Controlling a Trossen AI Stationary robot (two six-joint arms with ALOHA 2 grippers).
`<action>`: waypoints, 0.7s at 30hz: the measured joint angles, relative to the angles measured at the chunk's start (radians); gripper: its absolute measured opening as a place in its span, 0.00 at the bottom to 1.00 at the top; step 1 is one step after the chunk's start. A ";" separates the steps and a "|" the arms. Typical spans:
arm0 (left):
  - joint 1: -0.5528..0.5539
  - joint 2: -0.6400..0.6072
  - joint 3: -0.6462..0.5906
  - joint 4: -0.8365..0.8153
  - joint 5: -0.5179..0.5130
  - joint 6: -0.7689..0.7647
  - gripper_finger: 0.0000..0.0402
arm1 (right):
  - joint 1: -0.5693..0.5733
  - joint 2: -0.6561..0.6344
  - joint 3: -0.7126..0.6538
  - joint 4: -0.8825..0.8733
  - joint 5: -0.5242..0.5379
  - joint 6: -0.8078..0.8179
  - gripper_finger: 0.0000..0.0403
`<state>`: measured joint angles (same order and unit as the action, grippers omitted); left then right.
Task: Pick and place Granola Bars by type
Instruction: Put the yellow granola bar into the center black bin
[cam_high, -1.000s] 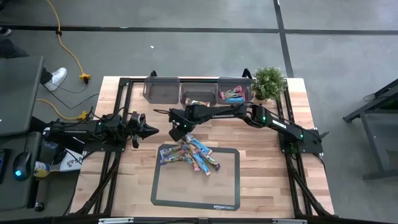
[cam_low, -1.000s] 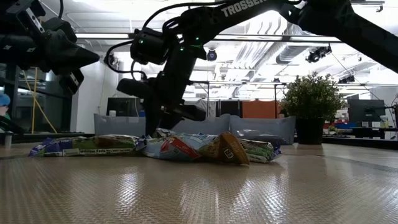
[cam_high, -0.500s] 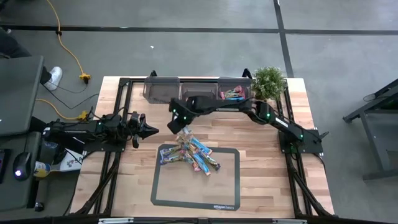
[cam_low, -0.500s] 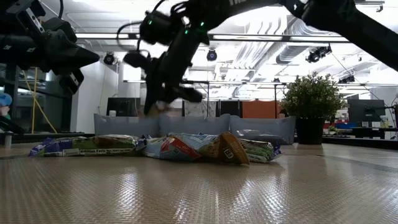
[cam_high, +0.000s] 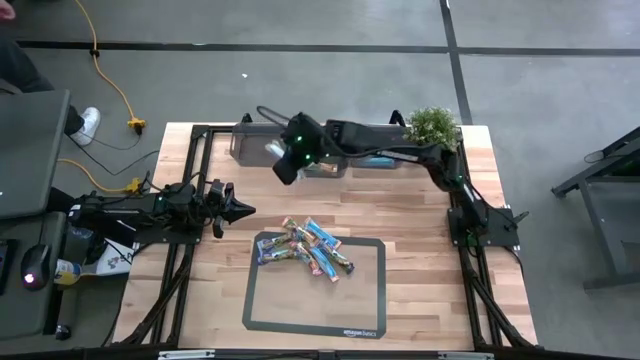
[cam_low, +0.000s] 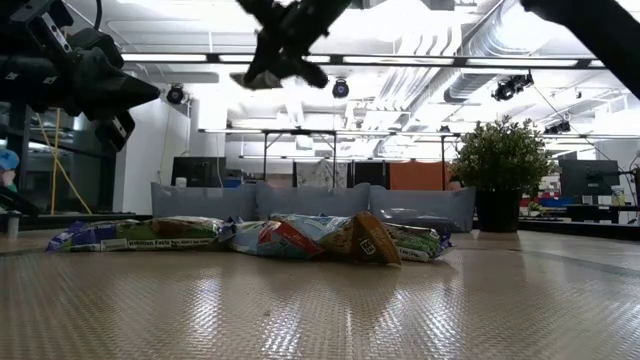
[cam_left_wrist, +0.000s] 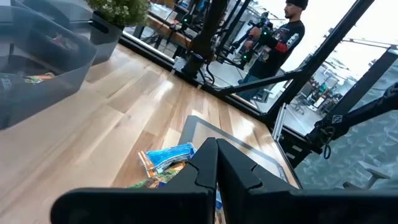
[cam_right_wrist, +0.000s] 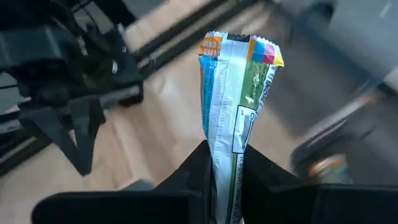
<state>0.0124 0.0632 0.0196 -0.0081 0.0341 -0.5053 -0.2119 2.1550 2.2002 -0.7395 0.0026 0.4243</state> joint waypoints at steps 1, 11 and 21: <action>0.000 0.000 0.000 0.000 0.000 0.000 0.00 | 0.000 -0.011 0.000 0.010 0.025 -0.034 0.10; 0.000 0.000 0.000 0.000 -0.001 0.002 0.00 | 0.000 -0.052 0.000 0.089 0.240 -0.353 0.09; 0.000 0.000 0.000 0.000 -0.001 0.002 0.00 | -0.019 -0.049 -0.024 0.048 0.396 -0.654 0.09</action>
<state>0.0127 0.0631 0.0196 -0.0082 0.0336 -0.5030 -0.2311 2.1063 2.1766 -0.6915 0.3989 -0.2301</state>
